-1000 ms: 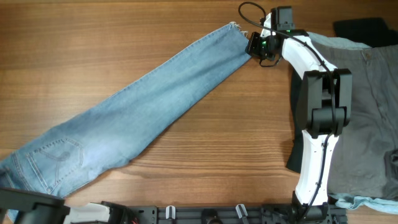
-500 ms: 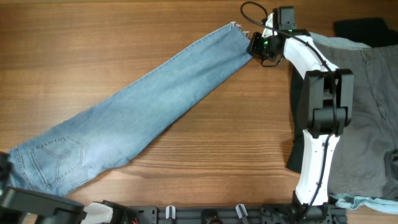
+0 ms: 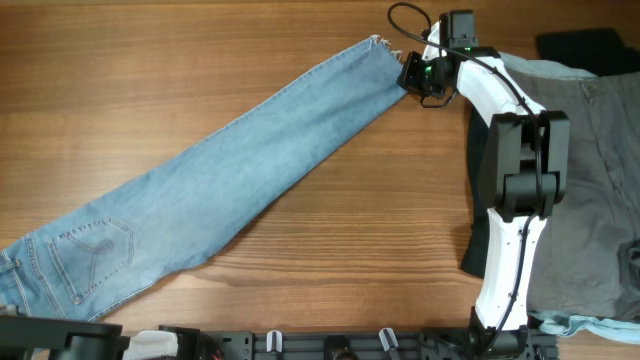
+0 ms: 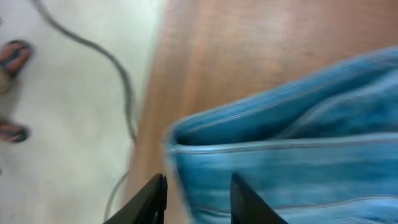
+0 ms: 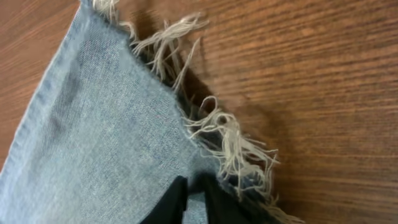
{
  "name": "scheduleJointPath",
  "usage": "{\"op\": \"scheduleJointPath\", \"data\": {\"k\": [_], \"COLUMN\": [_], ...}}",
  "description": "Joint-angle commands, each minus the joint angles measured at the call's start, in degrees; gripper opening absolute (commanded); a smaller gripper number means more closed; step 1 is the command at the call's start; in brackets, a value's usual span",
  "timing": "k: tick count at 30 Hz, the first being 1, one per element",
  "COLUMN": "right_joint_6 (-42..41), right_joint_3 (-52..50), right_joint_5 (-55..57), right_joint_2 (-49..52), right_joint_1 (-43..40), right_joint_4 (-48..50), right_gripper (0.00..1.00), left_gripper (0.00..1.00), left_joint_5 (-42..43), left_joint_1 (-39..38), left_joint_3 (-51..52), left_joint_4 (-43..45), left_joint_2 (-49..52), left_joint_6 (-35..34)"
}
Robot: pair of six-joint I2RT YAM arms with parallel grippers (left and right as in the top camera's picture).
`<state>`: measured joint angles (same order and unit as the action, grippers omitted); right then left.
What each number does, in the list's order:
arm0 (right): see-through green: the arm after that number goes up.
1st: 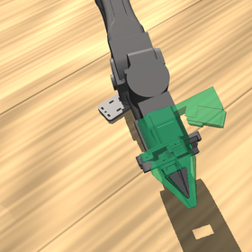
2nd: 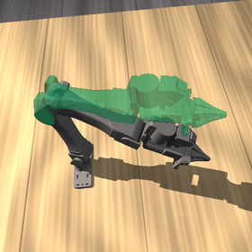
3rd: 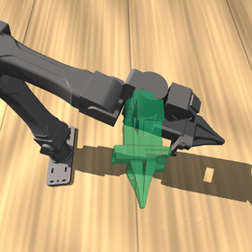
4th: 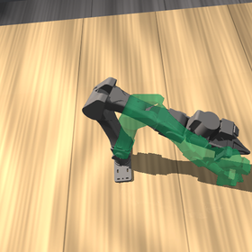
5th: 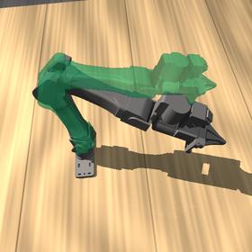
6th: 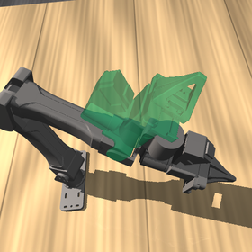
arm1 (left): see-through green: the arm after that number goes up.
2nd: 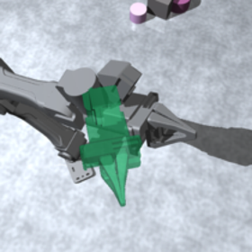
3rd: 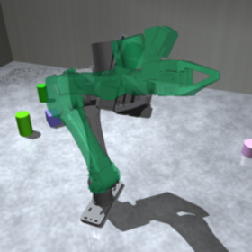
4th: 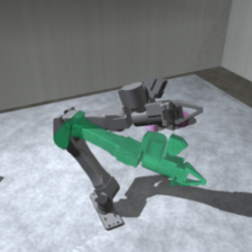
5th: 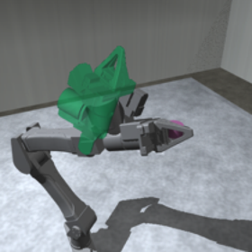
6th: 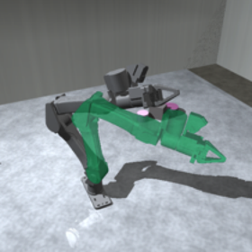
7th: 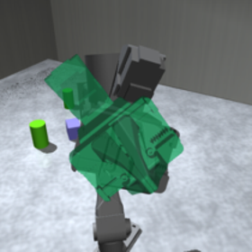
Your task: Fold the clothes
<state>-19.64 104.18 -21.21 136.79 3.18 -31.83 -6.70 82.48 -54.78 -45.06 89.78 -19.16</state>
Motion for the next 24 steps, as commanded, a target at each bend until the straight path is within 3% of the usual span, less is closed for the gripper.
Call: {"op": "scheduleJointPath", "data": {"k": [1,5,6,8,13,19,21,24], "right_joint_6": [8.8,13.7,14.0,15.1,15.2,14.9,10.3,0.0], "right_joint_3": [0.4,0.9,0.9,0.9,-2.2,-3.5,-3.4,-3.4], "right_joint_5": [3.8,1.6,-1.9,-6.7,-8.4,-8.4,-4.8,10.8], "right_joint_2": [1.3,-6.3,-8.5,-9.1,-7.6,-0.9,1.7,3.0], "right_joint_1": [-1.6,-1.5,-1.5,-1.1,2.9,6.4,6.0,3.1], "right_joint_4": [-4.8,-6.6,-6.7,-6.9,-6.4,-2.3,-0.8,-1.7], "right_gripper": [0.2,0.26,0.2,0.16,0.15,0.15,0.11,0.04], "left_gripper": [0.34,0.37,0.38,0.38,0.49,0.49,0.49,0.49], "left_joint_5": [14.0,16.9,16.9,16.9,16.7,16.1,16.1,16.1], "left_joint_1": [-2.7,-8.1,-10.8,-14.6,-25.3,-32.1,-33.2,-34.3], "left_joint_3": [-2.5,-6.4,-8.2,-9.7,-10.4,-10.4,-10.4,-10.4], "left_joint_4": [0.6,-2.0,-3.3,-4.0,-3.7,-5.4,-5.4,-5.7], "left_joint_2": [-0.8,-2.5,-3.8,-5.6,-10.0,-10.3,-10.3,-10.3], "left_joint_6": [5.9,10.0,10.0,10.8,14.5,14.4,14.5,14.5]}}
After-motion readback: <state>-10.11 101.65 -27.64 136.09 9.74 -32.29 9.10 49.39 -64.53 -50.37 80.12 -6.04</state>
